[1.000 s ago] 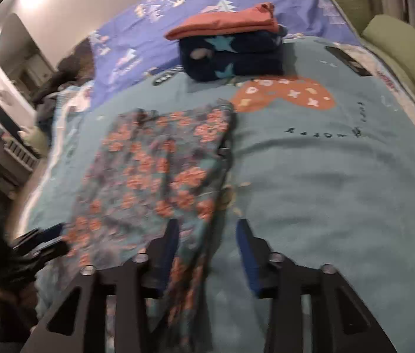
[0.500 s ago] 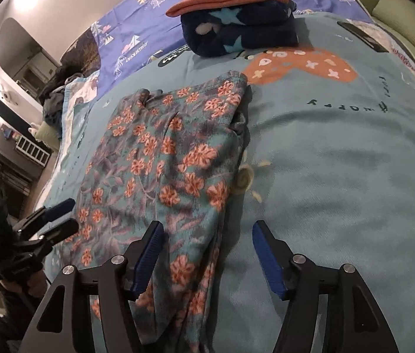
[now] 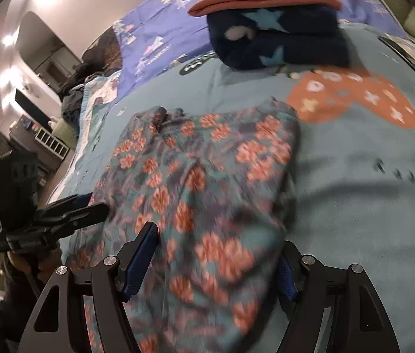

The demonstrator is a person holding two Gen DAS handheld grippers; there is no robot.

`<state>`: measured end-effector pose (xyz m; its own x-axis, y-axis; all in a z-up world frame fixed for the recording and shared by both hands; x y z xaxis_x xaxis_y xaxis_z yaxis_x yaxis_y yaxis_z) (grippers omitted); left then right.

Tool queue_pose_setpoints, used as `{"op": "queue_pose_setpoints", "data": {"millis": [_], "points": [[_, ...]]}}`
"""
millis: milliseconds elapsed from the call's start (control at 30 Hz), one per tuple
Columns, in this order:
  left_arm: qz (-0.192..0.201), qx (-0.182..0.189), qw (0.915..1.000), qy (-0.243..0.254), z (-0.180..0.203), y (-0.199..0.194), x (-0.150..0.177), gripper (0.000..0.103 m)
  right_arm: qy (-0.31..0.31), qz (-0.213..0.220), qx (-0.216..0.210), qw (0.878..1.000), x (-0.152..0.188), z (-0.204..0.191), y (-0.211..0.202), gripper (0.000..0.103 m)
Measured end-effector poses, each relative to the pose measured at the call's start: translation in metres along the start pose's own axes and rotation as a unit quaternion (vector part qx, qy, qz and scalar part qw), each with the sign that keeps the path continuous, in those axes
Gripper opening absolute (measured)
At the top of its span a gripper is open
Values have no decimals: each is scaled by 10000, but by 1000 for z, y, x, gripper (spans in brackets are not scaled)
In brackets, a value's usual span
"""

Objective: Fold small clothes
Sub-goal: 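Grasp the folded floral shirt with the left gripper while the right gripper grasps it, then lift the floral shirt with both grippers and carry it toward the clothes stack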

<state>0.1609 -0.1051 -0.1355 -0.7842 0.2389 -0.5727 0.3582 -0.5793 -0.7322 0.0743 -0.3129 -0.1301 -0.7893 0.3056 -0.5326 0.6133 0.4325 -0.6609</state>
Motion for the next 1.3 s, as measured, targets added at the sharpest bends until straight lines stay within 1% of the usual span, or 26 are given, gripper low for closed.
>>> {"op": "queue_pose_setpoints", "data": {"millis": [33, 67, 100, 133, 200, 233, 333, 400, 600, 700, 867, 1067, 1200, 1300], "points": [[-11, -29, 10000, 13, 0, 4, -2, 60, -60, 24, -4, 10000, -1, -2, 2, 71], [-18, -48, 10000, 35, 0, 7, -3, 52, -125, 45, 35, 9999, -2, -4, 3, 69], [5, -73, 10000, 62, 1, 8, -4, 43, -189, 66, 108, 9997, -3, -5, 4, 55], [54, -113, 9999, 106, 1, 8, -5, 32, -259, 99, 244, 9993, -3, -7, 4, 34], [135, -117, 9997, 139, 3, 6, -7, 22, -260, 154, 252, 9992, -4, -11, 1, 23], [212, -150, 9995, 188, 5, 2, -8, 21, -298, 263, 330, 9987, -4, -15, -4, 21], [454, -294, 9975, 445, 18, -12, -11, 18, -743, 603, 749, 9926, -3, -38, -21, 20], [611, -354, 9957, 591, 27, -23, -14, 18, -948, 810, 930, 9878, -2, -52, -33, 20], [1041, -385, 9907, 783, 48, -62, -20, 18, -1253, 1370, 1195, 9753, 4, -80, -75, 20], [1278, -402, 9867, 921, 62, -83, -20, 18, -1372, 1657, 1316, 9677, 12, -93, -98, 19], [1694, -442, 9770, 1215, 90, -117, -19, 18, -1416, 2171, 1434, 9551, 23, -111, -138, 19], [2045, -517, 9652, 1545, 122, -145, -27, 18, -1322, 2686, 1499, 9423, 24, -122, -179, 19], [2336, -645, 9523, 1855, 147, -164, -43, 18, -1357, 3018, 1576, 9304, 15, -130, -208, 19], [2586, -743, 9397, 2112, 169, -183, -64, 18, -1356, 3255, 1594, 9221, 0, -134, -231, 19]]}}
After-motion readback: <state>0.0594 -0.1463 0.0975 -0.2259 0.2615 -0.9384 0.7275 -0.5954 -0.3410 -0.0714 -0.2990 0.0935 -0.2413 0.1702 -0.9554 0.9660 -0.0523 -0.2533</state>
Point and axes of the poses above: each gripper's, at about its wrist camera, not at the fingertips, and y roughly the way its jaws point, z to its right, x to its underside, the point moved 3 cm from there along y, roughly the way its jaws point, and after that the axes turned 4 degrees about z, right-handed, at the moved point
